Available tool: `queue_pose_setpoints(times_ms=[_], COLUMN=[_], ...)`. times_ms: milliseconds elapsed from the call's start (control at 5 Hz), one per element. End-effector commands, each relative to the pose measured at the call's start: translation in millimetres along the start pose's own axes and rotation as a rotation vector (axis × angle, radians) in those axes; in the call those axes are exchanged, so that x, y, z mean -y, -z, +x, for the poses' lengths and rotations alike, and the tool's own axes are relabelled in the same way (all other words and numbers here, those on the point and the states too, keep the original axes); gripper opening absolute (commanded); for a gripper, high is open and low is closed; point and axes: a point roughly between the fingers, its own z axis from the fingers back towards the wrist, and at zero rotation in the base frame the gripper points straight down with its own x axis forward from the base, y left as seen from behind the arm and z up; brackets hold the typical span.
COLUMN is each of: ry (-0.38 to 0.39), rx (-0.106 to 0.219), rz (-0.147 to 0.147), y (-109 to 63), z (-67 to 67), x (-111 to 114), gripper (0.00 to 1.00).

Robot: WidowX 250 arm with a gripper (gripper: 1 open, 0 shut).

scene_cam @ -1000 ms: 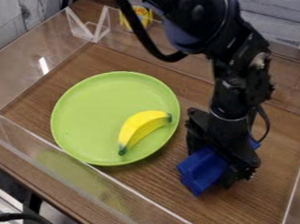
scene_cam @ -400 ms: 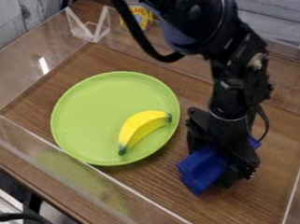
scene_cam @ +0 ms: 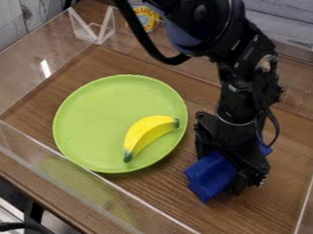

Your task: Put the blue object in the green plate

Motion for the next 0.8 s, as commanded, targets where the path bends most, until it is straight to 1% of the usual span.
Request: queue_pose_setpoints(times_ms=[0,600], ry=[-0.015,-0.033], rx=[-0.002,-0.028], rz=[-0.003,-0.023], y=[-0.9,-3.0], z=[-1.3,-6.6], x=[-5.4,-3.2], gripper=[1.00,1.00])
